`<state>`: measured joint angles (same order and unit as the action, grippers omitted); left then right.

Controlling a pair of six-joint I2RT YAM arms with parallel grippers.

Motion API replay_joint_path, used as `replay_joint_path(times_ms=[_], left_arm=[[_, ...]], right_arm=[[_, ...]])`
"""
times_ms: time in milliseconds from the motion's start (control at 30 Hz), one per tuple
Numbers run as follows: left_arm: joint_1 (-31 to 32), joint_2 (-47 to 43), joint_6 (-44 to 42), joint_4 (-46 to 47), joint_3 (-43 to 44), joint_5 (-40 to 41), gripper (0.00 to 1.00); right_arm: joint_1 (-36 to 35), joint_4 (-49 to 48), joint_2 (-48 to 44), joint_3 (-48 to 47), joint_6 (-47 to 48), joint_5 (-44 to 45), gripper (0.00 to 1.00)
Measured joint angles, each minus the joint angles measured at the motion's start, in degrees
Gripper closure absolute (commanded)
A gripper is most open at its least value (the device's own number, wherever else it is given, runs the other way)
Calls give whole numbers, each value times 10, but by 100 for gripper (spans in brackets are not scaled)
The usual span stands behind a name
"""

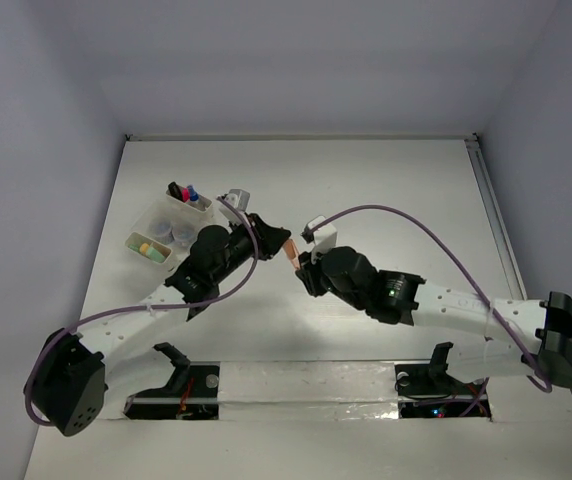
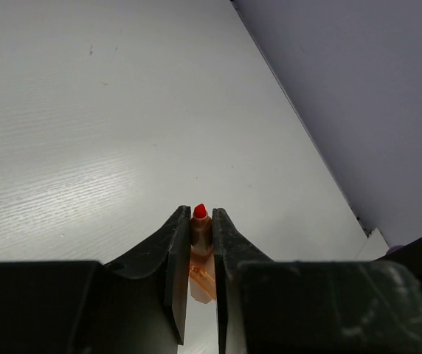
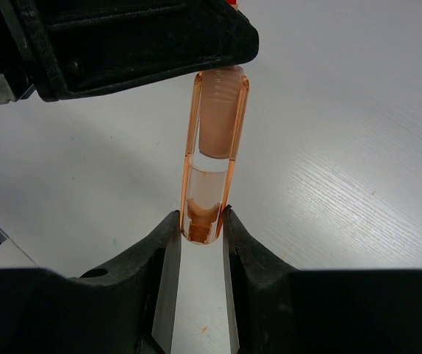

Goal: Sort the stationery into containers
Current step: Pick up the pen from the center of the board, then close the pen cap on the pen.

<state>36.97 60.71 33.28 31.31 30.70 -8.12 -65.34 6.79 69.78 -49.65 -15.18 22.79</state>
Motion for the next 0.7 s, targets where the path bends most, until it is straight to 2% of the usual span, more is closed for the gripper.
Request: replay_joint_path(times_ms=[200,233,267,333,367,433,533,700], left_arm=[[40,-1,-46,-25,15,49,100],[49,-2,-59,-27,17,58,97],[56,-2,-70,-30,18,65,85],[64,-5,-94,-36,20,77,74],[65,-8,-103,-37,20,87,64],[63,-19,-119,-39,20,106,56],[61,-47,-130,-39,20,124,47],[62,-127,-133,-32,1,134,47]], right_arm=[[3,37,-17,-1,-13,-32,95],[6,50,-21,-4,-16,-38,95],[9,63,-24,-9,-20,-46,95],[16,93,-26,-26,-25,-60,96],[21,115,-26,-38,-26,-71,97],[32,153,-26,-61,-28,-97,97],[56,200,-25,-94,-28,-136,97],[102,245,-15,-137,-27,-194,99]])
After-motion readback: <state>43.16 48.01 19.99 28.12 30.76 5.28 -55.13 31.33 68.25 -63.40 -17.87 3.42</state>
